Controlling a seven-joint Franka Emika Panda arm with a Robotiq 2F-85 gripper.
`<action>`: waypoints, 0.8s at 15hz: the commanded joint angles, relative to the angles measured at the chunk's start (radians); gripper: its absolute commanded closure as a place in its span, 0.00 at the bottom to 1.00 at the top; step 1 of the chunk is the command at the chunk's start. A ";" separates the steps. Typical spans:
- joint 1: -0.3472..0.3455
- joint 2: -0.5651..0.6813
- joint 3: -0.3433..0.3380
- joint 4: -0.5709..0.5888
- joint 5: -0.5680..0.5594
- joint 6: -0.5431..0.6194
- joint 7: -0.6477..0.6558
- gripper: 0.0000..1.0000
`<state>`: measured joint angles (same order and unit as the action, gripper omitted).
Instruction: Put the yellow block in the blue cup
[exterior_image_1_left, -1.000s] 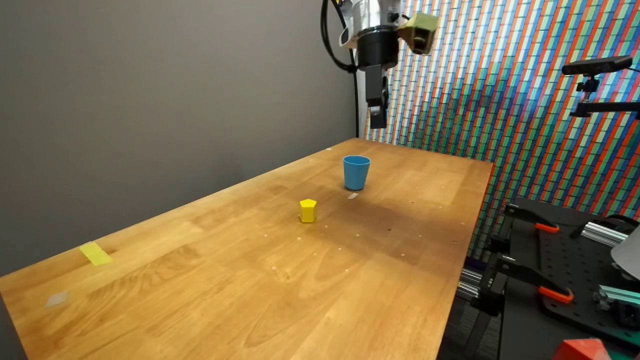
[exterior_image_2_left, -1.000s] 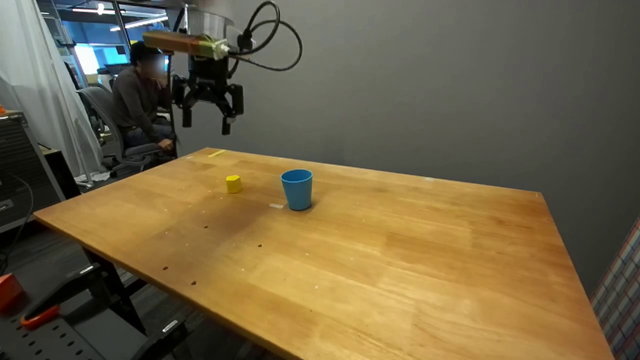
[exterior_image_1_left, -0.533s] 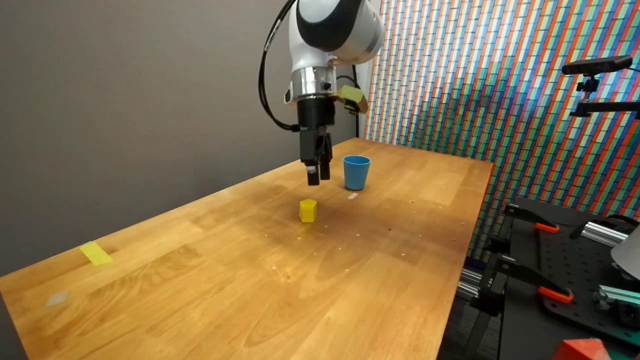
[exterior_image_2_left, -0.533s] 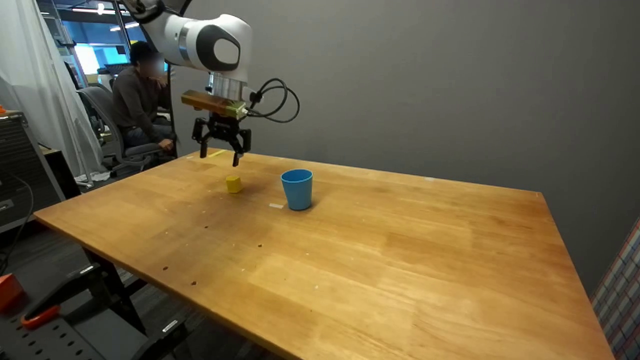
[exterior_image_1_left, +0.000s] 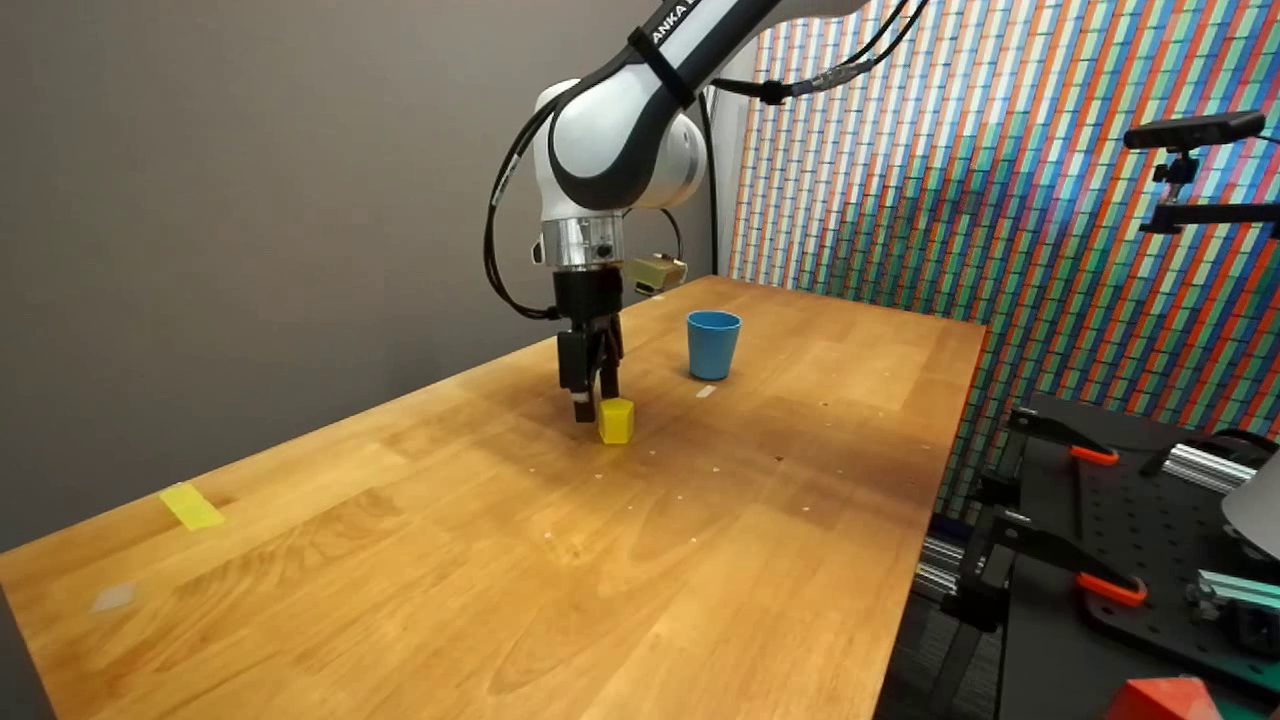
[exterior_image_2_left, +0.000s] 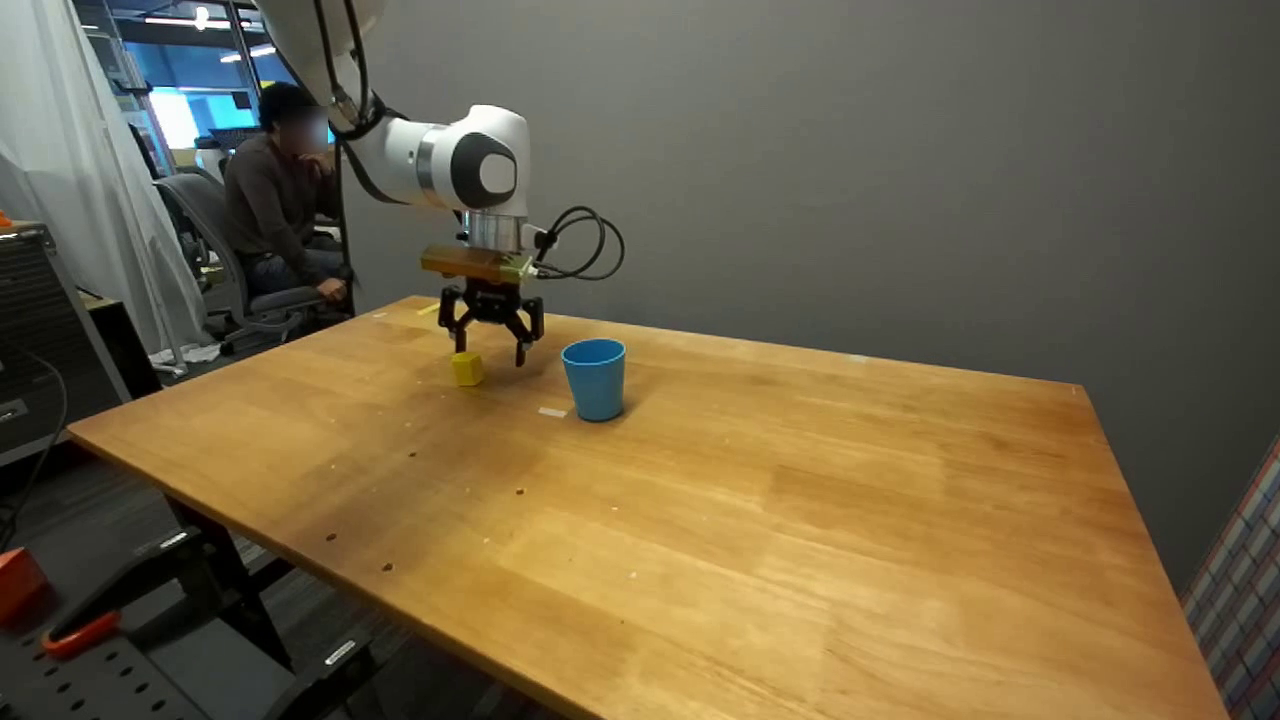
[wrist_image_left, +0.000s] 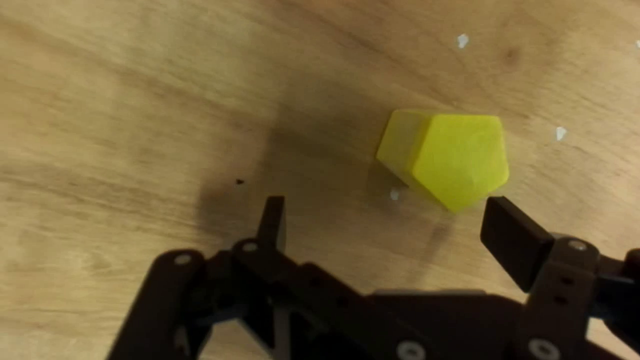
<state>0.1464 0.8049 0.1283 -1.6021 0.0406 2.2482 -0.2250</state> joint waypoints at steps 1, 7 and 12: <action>0.009 0.039 -0.008 0.065 -0.030 -0.025 0.058 0.00; 0.006 -0.001 0.010 0.015 0.005 -0.091 0.153 0.00; 0.020 -0.009 0.003 -0.002 -0.008 -0.087 0.203 0.41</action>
<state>0.1544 0.8282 0.1384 -1.5796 0.0305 2.1798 -0.0590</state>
